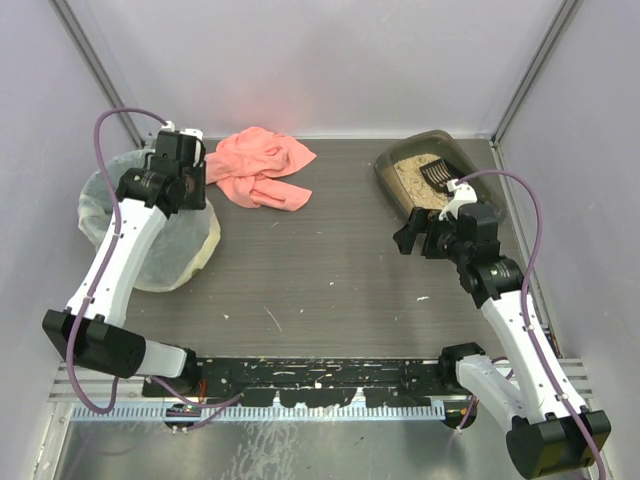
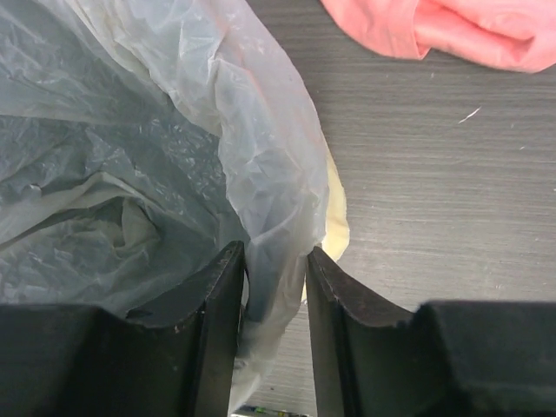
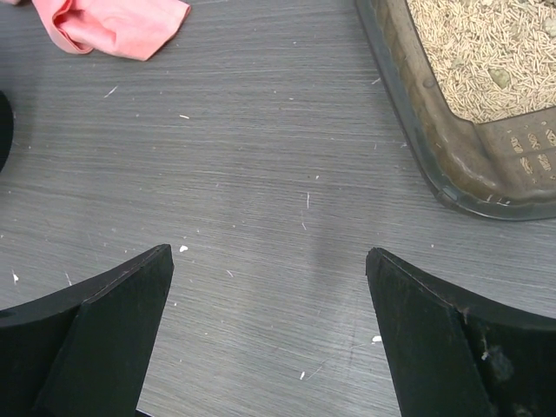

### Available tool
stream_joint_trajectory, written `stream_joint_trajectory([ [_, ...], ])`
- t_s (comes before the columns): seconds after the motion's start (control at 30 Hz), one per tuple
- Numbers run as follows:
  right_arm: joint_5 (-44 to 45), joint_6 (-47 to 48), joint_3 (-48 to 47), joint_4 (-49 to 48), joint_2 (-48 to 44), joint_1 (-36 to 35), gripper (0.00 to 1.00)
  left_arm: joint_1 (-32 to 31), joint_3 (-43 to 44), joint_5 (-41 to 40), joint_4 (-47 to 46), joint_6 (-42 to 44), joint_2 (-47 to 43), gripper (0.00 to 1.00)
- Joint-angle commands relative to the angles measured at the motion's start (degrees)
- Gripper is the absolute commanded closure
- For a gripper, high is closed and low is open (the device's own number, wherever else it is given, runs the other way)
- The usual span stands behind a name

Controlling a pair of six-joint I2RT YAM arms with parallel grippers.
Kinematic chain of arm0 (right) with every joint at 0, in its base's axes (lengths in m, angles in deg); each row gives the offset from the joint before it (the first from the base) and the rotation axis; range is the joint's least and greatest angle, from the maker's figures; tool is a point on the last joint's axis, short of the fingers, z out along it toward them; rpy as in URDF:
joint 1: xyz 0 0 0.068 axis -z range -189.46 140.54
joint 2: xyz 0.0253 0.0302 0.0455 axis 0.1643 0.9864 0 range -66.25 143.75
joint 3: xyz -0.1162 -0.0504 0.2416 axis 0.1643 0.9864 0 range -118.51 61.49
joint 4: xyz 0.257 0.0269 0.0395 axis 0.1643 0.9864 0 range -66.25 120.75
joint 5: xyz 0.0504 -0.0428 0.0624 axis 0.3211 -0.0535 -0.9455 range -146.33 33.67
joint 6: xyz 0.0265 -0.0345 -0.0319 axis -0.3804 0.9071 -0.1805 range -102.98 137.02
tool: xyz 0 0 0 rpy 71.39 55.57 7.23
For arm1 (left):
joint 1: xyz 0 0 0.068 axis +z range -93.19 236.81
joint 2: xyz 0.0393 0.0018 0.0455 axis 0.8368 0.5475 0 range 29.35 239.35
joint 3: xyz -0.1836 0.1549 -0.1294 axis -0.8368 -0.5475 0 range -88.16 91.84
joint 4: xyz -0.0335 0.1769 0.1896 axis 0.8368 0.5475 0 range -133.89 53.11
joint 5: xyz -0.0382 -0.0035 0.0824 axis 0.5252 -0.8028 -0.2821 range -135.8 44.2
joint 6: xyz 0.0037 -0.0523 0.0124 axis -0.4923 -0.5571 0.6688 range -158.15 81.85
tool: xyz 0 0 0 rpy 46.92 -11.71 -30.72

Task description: Clean the litter box

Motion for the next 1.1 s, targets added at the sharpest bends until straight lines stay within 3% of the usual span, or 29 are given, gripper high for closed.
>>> stream_joint_trajectory([
  [0.0, -1.5, -0.1, -0.4, -1.6, -1.6, 0.3, 0.02, 2.3, 1.8, 3.3, 1.1, 0.8, 0.7, 0.65],
  [0.13, -1.8, -0.2, -0.4, -1.7, -2.0, 0.3, 0.02, 2.9, 2.0, 4.1, 1.6, 1.4, 2.4, 0.74],
  [0.33, -1.8, -0.2, -0.2, -1.7, -2.3, 0.3, 0.02, 2.9, 3.5, 10.0, 1.6, 2.1, 3.7, 0.99],
  [0.57, -1.8, -0.3, 0.5, -1.8, -2.4, 0.3, 0.02, 0.6, 6.3, 20.7, -0.4, -1.3, 6.1, 1.00],
  [1.07, -2.2, -0.6, 1.4, -1.4, -3.0, 0.3, 0.02, -12.7, 19.2, 21.6, -4.0, -7.9, 21.2, 0.98],
])
